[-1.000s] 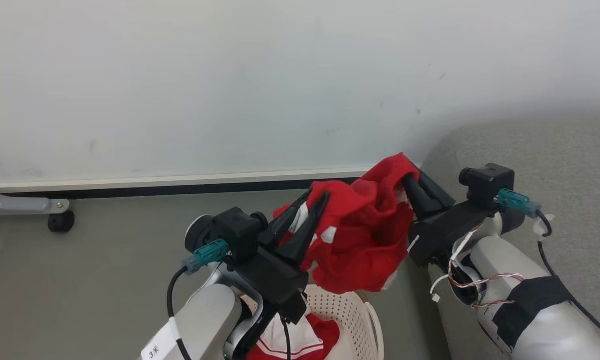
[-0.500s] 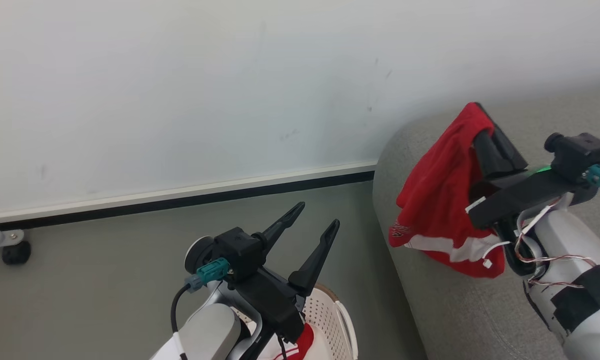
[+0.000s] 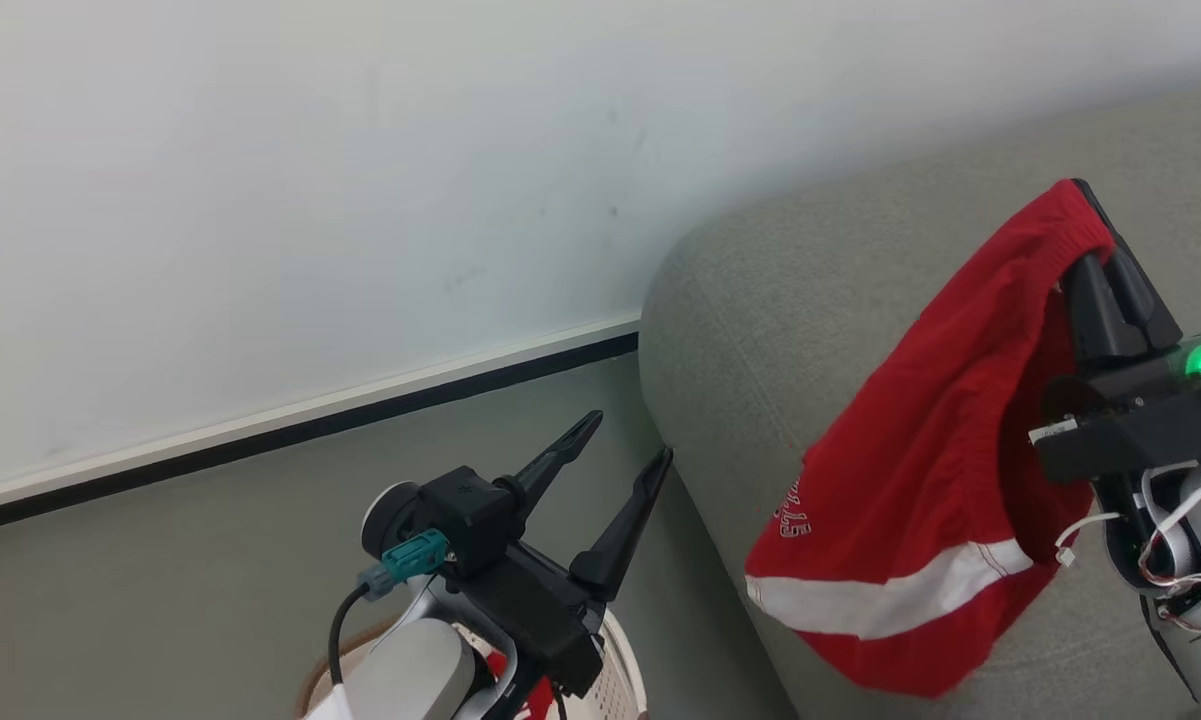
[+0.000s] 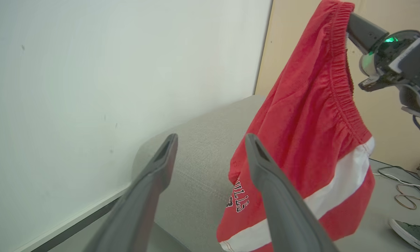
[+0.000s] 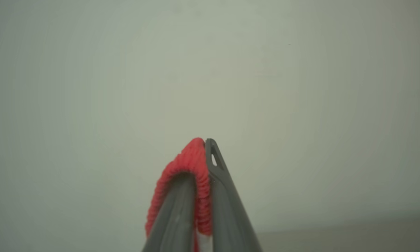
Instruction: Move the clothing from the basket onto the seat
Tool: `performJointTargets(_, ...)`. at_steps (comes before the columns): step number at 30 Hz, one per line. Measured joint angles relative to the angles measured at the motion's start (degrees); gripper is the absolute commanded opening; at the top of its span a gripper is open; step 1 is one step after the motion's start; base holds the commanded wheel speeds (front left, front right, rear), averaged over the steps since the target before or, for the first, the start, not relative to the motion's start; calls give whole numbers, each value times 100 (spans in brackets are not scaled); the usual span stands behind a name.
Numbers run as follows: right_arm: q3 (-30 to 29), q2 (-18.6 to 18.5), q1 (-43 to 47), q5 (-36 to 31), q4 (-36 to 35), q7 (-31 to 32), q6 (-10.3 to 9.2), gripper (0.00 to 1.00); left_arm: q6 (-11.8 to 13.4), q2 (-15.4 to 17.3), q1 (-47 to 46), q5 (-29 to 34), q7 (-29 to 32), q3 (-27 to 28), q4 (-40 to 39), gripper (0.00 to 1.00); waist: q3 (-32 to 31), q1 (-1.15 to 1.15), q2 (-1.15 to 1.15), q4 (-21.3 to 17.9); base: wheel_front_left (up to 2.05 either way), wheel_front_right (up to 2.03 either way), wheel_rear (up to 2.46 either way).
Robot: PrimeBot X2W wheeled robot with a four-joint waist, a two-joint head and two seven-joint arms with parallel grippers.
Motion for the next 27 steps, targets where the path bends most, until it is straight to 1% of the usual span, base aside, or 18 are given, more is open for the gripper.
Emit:
performJointTargets(1,-34,-26,77,-16,-104,0,-4,0,0,0,0,0,0,-4,-16,100,9,0,0,-63,0,0,0)
performJointTargets(9,-334,-136,623,-89,-806,0,-236,0,1,34,6,52,9,-83,-84,100,121,0,0,-525,0,0,0)
performJointTargets(12,-524,-231,909,-89,-1110,-1,-356,0,1,25,5,86,54,-138,-108,100,197,0,0,-656,0,0,0)
performJointTargets(14,-623,-260,1038,-93,-1247,-1,-398,0,1,21,-7,102,76,-145,-122,100,270,0,0,-707,0,0,0)
performJointTargets(18,-781,-266,1120,-170,-1466,0,-452,0,-1,21,-52,103,103,-163,-89,100,402,0,0,-782,0,0,0)
performJointTargets(22,-1028,-365,1278,-198,-1688,-1,-482,0,-3,-20,-136,121,153,-234,-90,100,506,0,0,-790,0,0,0)
performJointTargets(25,-1140,-381,1257,-197,-1761,-1,-482,0,-4,-14,-187,132,176,-235,-98,100,577,0,0,-763,0,0,0)
performJointTargets(27,-1159,-431,1173,-188,-1756,-1,-431,0,-5,-15,-192,146,207,-255,-104,100,630,0,0,-740,0,0,0)
